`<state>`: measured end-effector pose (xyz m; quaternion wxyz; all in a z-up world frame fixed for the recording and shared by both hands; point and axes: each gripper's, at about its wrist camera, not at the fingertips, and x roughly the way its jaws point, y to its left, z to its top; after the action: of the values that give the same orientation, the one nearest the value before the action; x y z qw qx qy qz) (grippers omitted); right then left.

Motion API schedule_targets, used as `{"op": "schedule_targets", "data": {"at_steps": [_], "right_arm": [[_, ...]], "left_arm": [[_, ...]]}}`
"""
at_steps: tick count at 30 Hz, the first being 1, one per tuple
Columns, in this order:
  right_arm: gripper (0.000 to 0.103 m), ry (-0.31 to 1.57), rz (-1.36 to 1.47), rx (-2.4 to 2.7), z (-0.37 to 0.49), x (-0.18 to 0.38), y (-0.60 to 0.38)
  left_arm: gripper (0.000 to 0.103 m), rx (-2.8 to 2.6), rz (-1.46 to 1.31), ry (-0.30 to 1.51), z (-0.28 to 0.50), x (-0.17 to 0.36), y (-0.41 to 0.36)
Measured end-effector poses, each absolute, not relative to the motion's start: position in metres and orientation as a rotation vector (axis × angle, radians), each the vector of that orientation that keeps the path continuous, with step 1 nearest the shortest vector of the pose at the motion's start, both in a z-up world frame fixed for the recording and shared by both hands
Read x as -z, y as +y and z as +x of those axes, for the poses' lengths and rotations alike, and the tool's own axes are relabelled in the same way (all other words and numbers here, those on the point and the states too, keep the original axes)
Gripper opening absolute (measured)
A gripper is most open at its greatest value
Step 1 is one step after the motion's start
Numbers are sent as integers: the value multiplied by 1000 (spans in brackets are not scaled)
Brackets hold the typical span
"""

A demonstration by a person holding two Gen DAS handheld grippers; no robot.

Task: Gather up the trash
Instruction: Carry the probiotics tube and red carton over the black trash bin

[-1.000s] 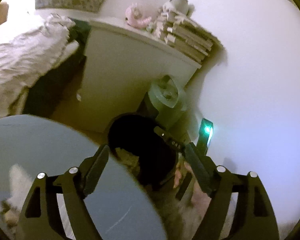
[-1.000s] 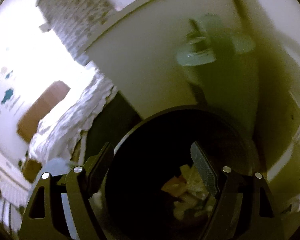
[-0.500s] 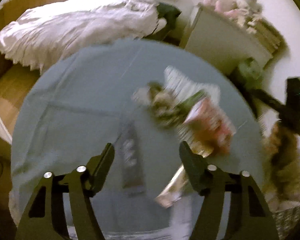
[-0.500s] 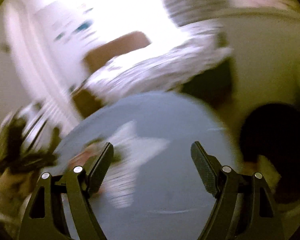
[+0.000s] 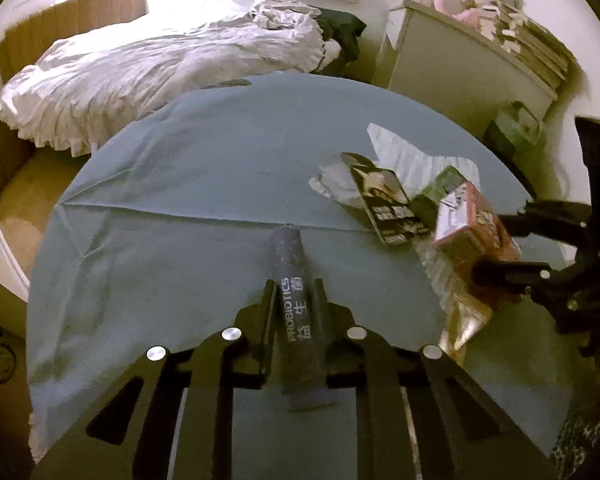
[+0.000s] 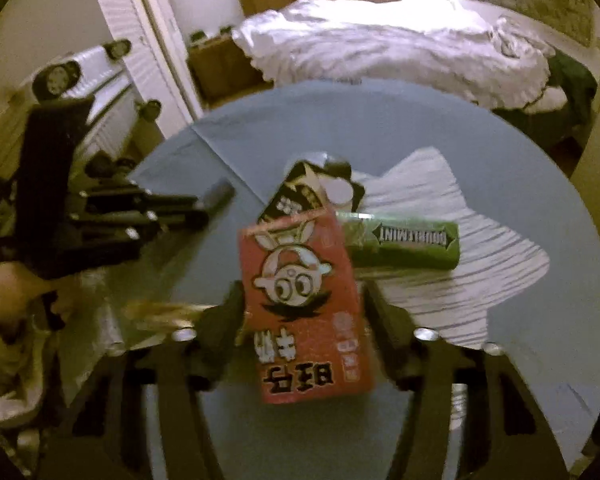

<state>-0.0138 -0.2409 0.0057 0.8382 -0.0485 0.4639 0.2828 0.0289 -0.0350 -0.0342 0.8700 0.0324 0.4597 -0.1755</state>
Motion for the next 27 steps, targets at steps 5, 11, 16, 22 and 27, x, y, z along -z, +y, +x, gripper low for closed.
{"op": "schedule_targets", "data": {"at_steps": [5, 11, 16, 22, 27], "right_arm": [[54, 909, -11, -596, -15, -17, -264], [54, 734, 225, -432, -10, -54, -364], [54, 587, 381, -170, -15, -68, -474], [54, 512, 478, 28, -22, -62, -572], [54, 493, 523, 119, -27, -42, -624]], "left_arm": [[18, 430, -49, 896, 27, 8, -26], [18, 584, -58, 784, 37, -52, -78], [18, 741, -37, 719, 56, -82, -160], [18, 902, -12, 716, 85, -84, -267], [18, 981, 6, 769, 110, -67, -341]]}}
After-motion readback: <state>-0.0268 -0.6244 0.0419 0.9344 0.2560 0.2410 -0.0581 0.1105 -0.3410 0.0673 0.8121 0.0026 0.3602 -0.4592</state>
